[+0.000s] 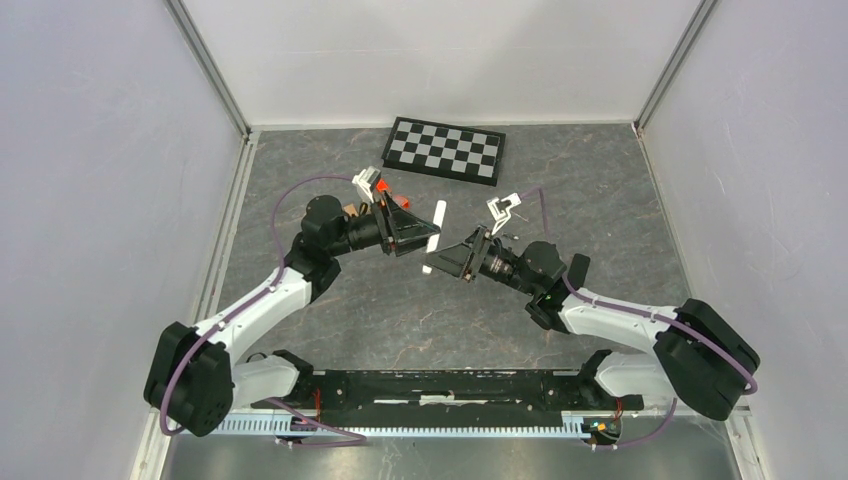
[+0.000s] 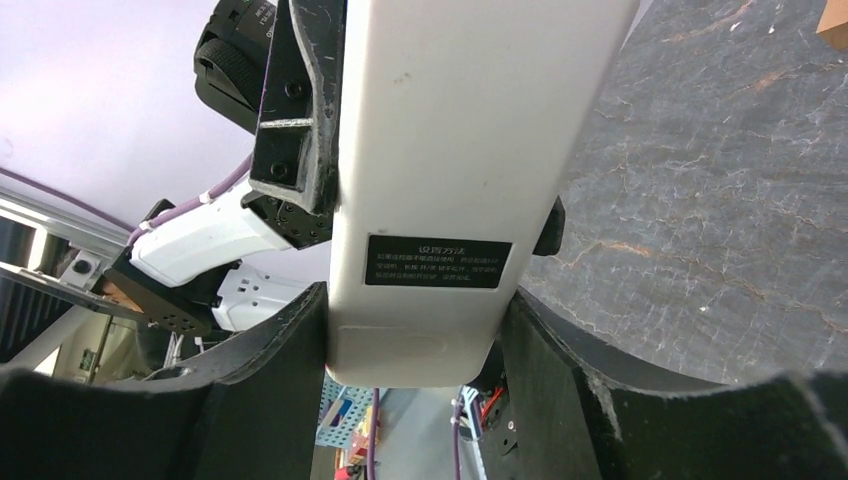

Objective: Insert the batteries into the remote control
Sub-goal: Adjust the remote control.

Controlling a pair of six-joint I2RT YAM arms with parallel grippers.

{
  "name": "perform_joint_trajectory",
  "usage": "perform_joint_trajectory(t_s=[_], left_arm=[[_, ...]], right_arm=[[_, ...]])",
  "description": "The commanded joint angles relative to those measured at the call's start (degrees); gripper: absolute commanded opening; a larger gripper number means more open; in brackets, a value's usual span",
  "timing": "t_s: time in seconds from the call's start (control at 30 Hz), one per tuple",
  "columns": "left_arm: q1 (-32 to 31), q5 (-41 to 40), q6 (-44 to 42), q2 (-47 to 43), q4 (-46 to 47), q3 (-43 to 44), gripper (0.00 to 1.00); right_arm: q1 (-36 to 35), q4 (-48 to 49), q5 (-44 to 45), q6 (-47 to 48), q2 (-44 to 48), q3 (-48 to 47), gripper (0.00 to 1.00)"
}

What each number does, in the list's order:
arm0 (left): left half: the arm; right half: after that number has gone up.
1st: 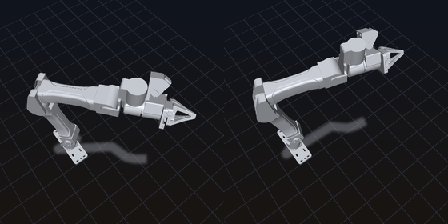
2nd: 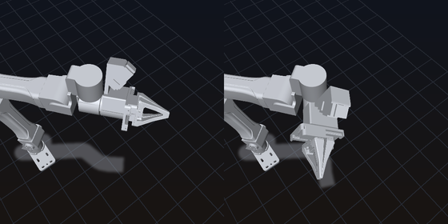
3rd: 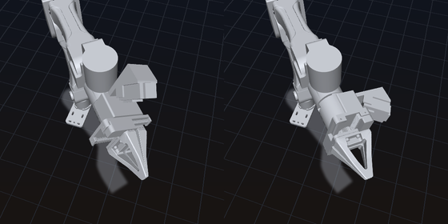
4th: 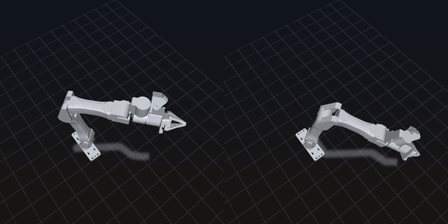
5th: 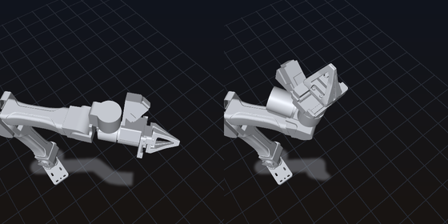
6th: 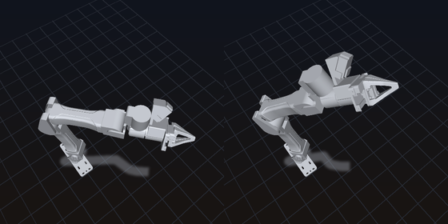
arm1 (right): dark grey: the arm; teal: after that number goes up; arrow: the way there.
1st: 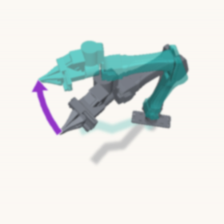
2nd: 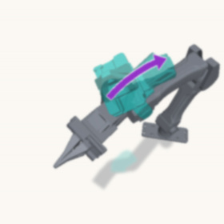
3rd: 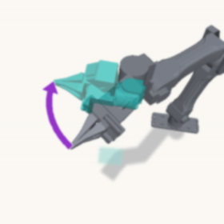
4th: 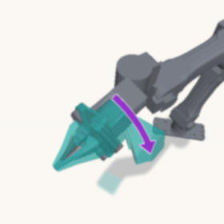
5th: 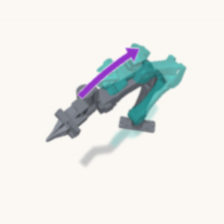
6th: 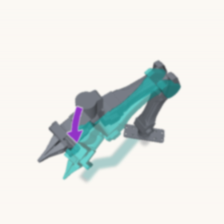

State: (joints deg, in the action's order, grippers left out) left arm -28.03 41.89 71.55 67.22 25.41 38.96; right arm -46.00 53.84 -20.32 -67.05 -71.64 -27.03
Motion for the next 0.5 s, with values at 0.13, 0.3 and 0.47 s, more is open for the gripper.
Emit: perform_joint_trajectory(t_s=[0.13, 0.3, 0.47], left_arm=[[-0.3, -3.0, -5.3, -3.8, -5.4, 0.1, 0.99], [-0.3, -9.6, -18.0, -5.8, -23.1, 5.0, 1.0], [-0.3, -12.9, -25.4, -4.4, -33.2, 8.6, 1.0]], right_arm=[[-0.4, -7.9, 2.7, 19.3, 1.9, -2.8, 0.35], [-0.6, -25.5, 8.7, 39.0, 4.6, -6.2, 0.33], [-1.2, -38.6, 13.9, 56.0, 4.6, -9.8, 0.31]])
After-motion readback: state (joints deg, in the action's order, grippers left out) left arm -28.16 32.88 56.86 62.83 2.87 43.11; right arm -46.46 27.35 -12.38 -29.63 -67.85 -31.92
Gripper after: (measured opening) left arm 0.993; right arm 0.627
